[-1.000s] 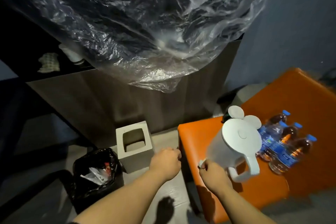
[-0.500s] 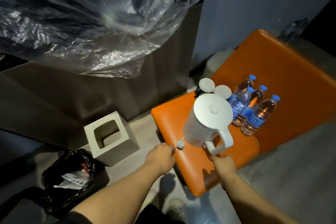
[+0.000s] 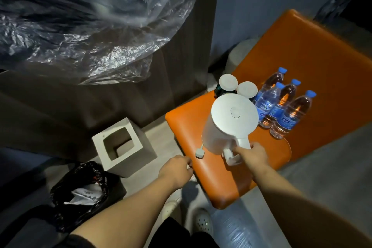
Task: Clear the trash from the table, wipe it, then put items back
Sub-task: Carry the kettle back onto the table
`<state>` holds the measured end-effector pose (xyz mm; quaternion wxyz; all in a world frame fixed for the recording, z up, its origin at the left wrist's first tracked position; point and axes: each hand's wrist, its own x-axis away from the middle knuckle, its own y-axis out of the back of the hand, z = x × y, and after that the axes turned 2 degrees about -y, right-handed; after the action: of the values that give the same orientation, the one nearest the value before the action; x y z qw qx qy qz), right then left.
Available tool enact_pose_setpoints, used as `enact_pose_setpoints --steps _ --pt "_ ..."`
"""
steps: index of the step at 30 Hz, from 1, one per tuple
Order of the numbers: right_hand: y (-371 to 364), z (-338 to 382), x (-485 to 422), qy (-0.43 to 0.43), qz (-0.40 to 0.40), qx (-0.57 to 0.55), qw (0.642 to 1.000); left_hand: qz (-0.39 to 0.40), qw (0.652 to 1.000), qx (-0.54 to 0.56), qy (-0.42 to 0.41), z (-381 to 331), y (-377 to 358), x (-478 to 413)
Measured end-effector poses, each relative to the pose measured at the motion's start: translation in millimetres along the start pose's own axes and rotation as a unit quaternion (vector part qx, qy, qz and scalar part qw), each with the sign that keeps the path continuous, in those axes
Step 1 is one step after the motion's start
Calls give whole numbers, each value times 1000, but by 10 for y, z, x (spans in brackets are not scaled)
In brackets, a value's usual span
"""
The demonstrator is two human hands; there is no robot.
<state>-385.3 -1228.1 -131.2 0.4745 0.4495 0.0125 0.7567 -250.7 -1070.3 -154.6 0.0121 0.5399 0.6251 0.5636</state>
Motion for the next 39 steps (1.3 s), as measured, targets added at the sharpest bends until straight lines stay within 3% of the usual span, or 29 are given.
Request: enact_pose_setpoints --steps 7,13,19,29,34,39 --pt "-89 -116 -183 1 41 -86 995 8 998 53 39 -53 -91 -206" --pt "-191 -290 -293 80 -11 -43 996 11 980 164 113 -135 -378 -727" --pt "-180 -326 -380 96 -22 -26 995 -1 947 255 194 -187 -769 -1223" --pt "-197 -325 -399 116 -21 -65 991 14 917 318 240 -157 -1064 -1678" --pt "-218 -360 -340 112 -19 -89 990 43 854 445 265 -90 -1028 -1667" --pt "-233 -279 -211 105 -31 -92 990 28 822 496 279 -106 -768 -1293"
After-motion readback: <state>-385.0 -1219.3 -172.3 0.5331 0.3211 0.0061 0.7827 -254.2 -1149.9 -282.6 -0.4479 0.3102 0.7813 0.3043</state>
